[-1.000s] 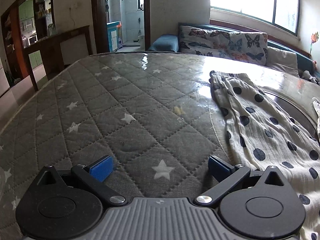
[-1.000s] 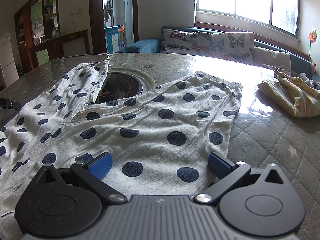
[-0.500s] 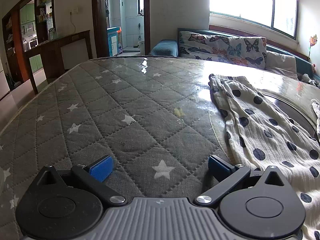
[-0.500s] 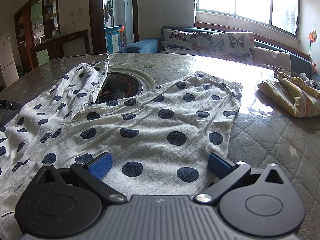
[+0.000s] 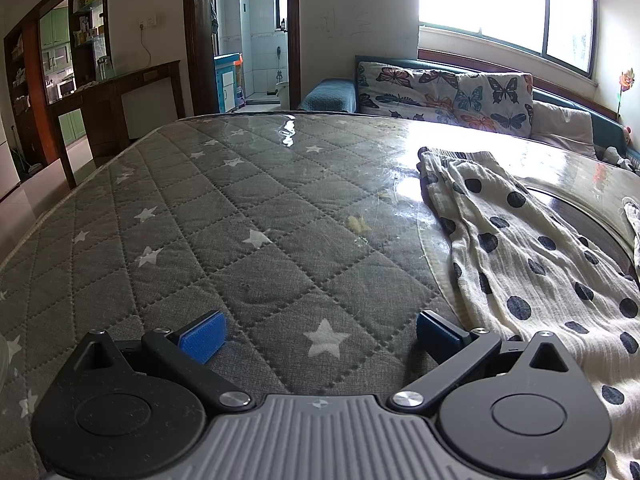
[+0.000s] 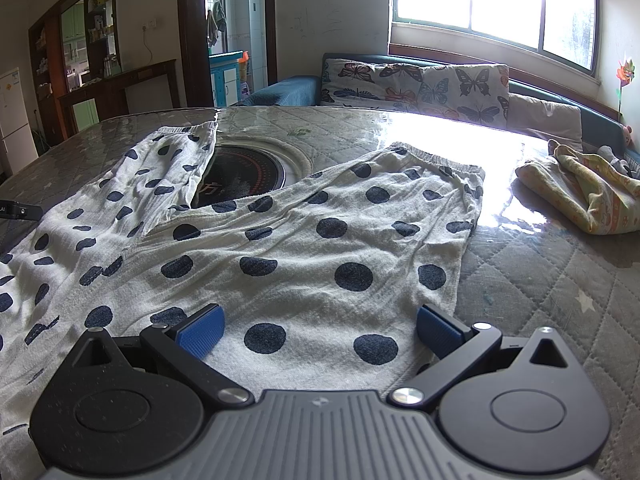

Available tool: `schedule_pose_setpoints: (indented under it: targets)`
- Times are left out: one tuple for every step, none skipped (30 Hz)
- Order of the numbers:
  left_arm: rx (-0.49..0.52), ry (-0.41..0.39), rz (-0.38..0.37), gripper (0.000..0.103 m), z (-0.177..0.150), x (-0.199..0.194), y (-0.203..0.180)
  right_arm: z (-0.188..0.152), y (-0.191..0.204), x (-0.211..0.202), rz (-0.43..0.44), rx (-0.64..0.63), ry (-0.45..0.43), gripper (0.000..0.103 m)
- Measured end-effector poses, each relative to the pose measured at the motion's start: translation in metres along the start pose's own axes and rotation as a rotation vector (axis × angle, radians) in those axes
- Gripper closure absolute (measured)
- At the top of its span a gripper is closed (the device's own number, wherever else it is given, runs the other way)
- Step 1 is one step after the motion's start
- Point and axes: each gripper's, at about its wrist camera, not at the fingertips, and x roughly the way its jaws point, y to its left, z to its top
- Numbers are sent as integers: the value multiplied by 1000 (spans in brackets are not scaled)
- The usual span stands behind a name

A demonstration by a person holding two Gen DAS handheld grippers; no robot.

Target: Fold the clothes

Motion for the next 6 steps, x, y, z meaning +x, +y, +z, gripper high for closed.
schedule_pose_setpoints:
  targets:
    - [0,0,0,0,0,0,0,0,0,0,0,0,0,0]
    - [-1,0,-1,0,0,-1,1,0,0,1,0,0,0,0]
    - [-1,0,-1,0,0,-1,1,1,1,1,0,0,0,0]
    - [-1,-1,-1,0,1,-1,1,1,1,1,0,0,0,0]
    - [-1,-1,-1,0,1,-1,1,1,1,2,0,0,0,0]
    - [-1,-2,-1,0,0,-1,1,1,1,2,0,0,0,0]
